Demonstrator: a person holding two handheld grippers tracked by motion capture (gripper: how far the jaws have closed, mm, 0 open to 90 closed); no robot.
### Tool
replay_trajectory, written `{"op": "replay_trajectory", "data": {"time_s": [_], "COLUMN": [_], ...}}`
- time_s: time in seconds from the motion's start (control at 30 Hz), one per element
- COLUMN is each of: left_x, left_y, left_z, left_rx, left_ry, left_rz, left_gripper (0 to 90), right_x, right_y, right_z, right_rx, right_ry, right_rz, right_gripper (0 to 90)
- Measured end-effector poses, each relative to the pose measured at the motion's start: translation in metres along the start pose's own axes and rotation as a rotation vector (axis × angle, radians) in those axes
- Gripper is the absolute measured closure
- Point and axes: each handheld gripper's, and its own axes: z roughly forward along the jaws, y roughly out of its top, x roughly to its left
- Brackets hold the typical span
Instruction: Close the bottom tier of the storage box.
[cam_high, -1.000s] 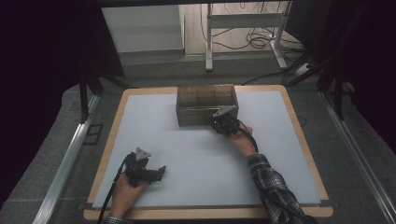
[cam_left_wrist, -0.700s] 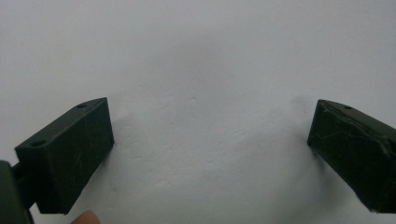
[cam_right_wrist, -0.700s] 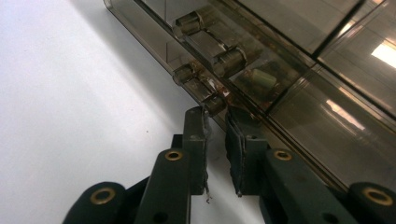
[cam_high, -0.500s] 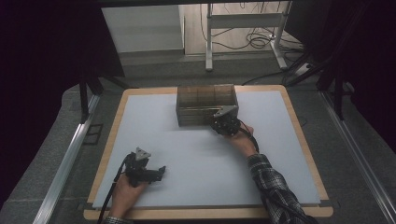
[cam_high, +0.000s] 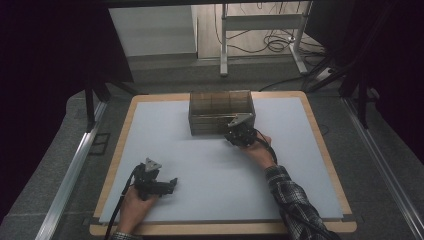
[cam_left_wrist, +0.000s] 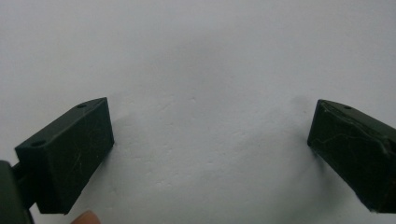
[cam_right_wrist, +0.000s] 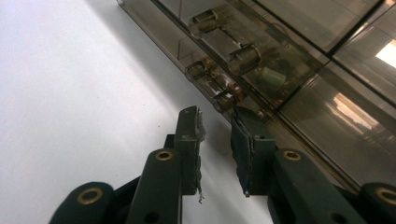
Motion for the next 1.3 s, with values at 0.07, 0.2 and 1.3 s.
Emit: {"op": "replay_trajectory", "data": {"time_s": [0.07,0.2,1.3], "left_x": [0.000,0.000,0.000], "left_y": [0.000,0.000,0.000], "left_z": [0.000,0.000,0.000], "left_rx": [0.000,0.000,-0.001], "left_ry": [0.000,0.000,0.000], "left_rz": [0.000,0.000,0.000], "left_gripper": [0.5,0.5,0.6], "right_x": [0.001,0.002,0.015], "right_y": [0.000,-0.001,-0.003], "right_z": [-0.001,-0.003,-0.013], "right_rx": [0.003,0.002,0.004], "right_ry": [-0.002,0.002,0.030], "right_rz": [-0.005,-0.006,-0.016], "right_gripper": [70.0,68.0,44.6]}}
